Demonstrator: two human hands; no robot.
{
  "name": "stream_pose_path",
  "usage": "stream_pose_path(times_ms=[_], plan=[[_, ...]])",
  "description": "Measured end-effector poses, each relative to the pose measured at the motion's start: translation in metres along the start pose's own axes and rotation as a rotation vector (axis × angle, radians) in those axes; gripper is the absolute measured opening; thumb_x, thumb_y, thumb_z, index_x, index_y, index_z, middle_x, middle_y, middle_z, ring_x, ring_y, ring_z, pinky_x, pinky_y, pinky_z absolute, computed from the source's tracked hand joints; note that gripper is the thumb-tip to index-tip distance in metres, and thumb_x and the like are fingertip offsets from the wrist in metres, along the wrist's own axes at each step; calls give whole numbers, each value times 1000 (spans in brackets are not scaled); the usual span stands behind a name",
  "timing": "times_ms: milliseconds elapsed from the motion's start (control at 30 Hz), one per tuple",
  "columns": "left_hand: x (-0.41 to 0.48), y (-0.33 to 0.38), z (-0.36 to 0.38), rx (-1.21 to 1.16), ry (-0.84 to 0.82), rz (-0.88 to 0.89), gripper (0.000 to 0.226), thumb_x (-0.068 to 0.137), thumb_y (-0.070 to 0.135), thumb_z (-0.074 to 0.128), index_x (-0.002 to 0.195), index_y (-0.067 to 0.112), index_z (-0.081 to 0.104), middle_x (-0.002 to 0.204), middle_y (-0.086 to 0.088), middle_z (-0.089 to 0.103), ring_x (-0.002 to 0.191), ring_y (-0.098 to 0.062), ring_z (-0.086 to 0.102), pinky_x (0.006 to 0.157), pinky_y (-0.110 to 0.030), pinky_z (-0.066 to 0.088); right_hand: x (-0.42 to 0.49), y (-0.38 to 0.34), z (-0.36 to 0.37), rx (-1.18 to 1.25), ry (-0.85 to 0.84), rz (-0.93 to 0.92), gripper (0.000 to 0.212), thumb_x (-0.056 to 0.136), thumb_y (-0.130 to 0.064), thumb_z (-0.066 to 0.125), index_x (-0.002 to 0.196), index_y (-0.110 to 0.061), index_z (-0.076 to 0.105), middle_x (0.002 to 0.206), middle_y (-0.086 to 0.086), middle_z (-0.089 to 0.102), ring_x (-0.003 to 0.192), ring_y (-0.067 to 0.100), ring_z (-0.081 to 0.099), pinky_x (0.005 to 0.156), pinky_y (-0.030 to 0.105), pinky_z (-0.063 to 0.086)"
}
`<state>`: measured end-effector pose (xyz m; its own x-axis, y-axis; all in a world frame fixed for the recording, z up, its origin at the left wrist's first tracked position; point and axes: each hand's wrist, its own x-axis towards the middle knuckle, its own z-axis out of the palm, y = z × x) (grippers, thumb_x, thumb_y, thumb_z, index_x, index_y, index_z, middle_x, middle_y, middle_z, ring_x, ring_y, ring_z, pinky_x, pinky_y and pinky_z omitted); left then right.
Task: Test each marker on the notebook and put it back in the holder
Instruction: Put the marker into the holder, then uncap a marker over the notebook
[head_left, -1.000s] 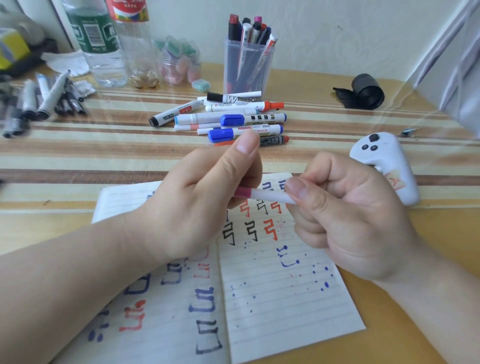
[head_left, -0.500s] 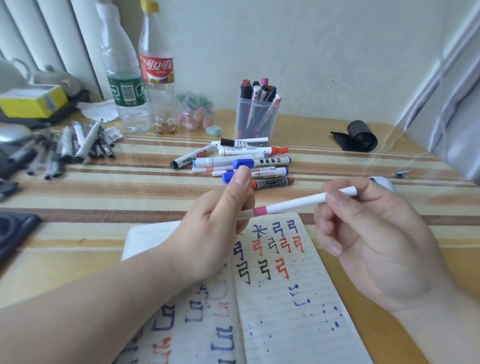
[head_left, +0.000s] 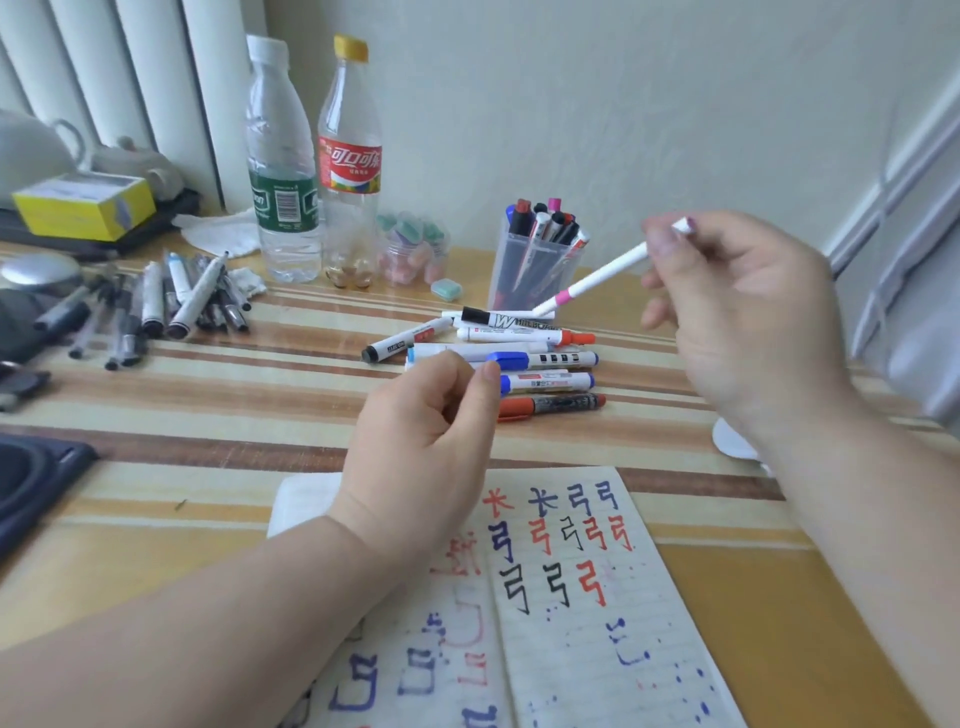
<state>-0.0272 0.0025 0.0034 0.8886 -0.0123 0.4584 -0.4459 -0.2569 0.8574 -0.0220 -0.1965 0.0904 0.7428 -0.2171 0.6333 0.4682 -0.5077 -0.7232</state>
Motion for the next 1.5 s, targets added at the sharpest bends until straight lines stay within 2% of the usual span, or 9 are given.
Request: stream_pose_path(times_ms=[233,467,667,833,933,1033,1167,1267,1500], plan=[[1,-5,1,11,-20,23,41,95,40,52,60,19,44,51,12,42,51,-8,39,49,-20,31,109,25,31,-125,177,-155,23,94,-13,63,117,-17,62,79,-8,61,65,9,68,66,33,62],[1,-8,2,18,-40,13,47,99,41,53,61,16,43,49,9,40,50,-9,37,49,-23,31,154,39,57,-284,194,-171,27,81,-24,69,77,-39,47,71,-10,62,69,21,71,67,41,60],[2,-9,3,34,-45,35,44,94,42,51,62,14,46,50,8,43,49,-9,40,48,-24,32,147,63,68,-508,-54,-84,9,88,-20,72,84,-14,67,80,1,66,72,20,64,65,23,50],[1,-8,2,38,-53,34,44,96,40,54,62,14,46,51,9,44,50,-10,41,48,-23,33,131,73,74,-646,-271,-1,43,101,-31,57,64,-9,56,61,4,47,67,24,44,59,30,32],[1,-8,2,46,-57,26,45,100,35,58,62,13,47,50,9,43,50,-10,41,48,-23,32,129,69,75,-719,-350,-7,48,104,-34,46,62,-11,50,69,5,48,88,29,46,80,33,36],[1,-5,1,40,-60,10,45,98,35,56,61,13,45,49,9,41,50,-10,39,49,-25,32,121,68,71,-796,-315,-68,28,102,-35,51,109,-18,72,120,7,61,126,32,42,108,41,35],[4,-2,-2,-66,-54,-88,41,98,32,48,67,5,47,53,6,40,54,-9,38,53,-34,36,70,47,59,-568,-174,-212,12,90,-15,64,99,-15,73,96,3,70,93,14,60,78,21,42],[6,-4,-4,-163,-36,-115,30,87,25,38,67,7,51,57,-1,45,58,-12,42,55,-34,36,22,32,49,-560,-471,-85,14,87,-12,68,85,-24,73,79,-10,68,69,3,59,66,18,46],[5,-5,-5,-178,-33,-127,29,84,22,35,67,8,54,56,2,47,57,-13,43,52,-28,35,-15,41,39,-1006,-860,48,29,83,-15,57,101,-36,66,104,-12,62,100,19,58,83,41,55]])
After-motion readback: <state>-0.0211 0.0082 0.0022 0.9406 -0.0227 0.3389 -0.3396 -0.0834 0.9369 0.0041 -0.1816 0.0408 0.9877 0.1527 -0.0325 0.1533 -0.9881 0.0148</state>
